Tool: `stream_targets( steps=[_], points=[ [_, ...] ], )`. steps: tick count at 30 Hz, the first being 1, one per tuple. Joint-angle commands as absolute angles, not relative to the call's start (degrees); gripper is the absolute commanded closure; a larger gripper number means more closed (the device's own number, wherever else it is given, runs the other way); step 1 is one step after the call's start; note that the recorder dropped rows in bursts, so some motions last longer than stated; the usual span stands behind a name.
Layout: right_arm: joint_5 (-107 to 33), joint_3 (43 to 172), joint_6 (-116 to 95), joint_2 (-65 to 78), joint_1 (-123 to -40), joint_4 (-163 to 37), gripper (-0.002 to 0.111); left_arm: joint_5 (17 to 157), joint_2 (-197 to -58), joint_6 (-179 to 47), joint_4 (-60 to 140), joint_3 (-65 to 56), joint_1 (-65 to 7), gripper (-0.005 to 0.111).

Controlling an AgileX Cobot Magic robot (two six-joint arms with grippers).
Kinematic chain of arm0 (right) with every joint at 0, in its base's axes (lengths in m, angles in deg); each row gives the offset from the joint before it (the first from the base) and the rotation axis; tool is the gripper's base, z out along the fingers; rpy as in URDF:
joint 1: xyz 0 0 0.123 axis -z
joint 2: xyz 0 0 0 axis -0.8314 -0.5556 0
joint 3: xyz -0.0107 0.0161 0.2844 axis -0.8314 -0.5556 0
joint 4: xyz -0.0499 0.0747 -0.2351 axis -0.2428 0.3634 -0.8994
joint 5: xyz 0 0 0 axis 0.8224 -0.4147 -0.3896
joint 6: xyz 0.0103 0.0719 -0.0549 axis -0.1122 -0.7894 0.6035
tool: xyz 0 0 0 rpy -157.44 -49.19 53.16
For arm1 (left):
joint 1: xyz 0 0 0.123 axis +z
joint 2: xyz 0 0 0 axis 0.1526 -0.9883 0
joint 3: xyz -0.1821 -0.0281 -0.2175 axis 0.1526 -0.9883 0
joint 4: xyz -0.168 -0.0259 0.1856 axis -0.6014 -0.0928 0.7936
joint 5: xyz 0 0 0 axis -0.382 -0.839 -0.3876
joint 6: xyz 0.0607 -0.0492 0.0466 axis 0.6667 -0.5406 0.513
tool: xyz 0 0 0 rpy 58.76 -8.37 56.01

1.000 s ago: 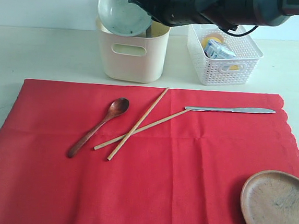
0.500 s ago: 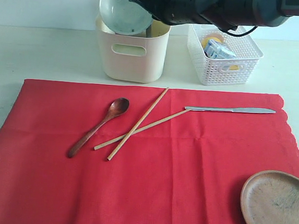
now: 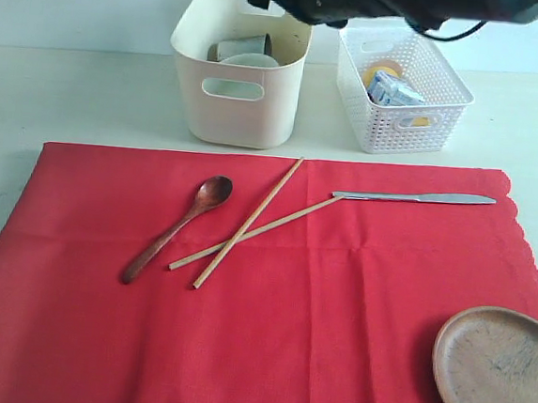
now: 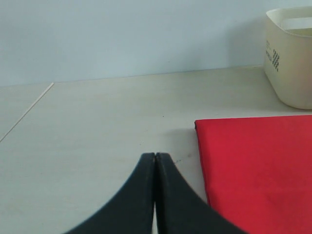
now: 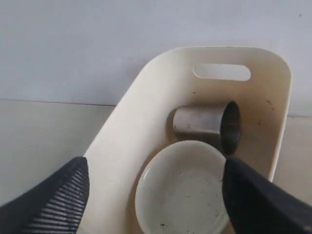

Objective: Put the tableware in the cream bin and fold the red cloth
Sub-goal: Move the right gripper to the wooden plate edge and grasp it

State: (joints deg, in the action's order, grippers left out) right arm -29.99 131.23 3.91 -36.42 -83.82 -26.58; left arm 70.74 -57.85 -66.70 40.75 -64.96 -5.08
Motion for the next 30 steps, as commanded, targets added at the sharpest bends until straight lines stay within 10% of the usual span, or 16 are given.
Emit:
stream_targets(
  steps=[1, 19, 30],
  points=[
    [-19.92, 131.64, 4.49, -28.44, -81.16, -36.72, 0.039, 71.09, -57.52, -67.11, 40.95, -64.97, -5.4, 0.105],
    [10.59, 105.41, -7.26, 3.99, -75.83, -61.96, 0.108, 71.09, -57.52, -67.11, 40.95, -64.97, -5.4, 0.105],
    [11.84, 88.24, -12.35, 1.89, -65.33, -67.84, 0.108, 71.09, -57.52, -67.11, 40.95, -64.97, -5.4, 0.105]
  ],
)
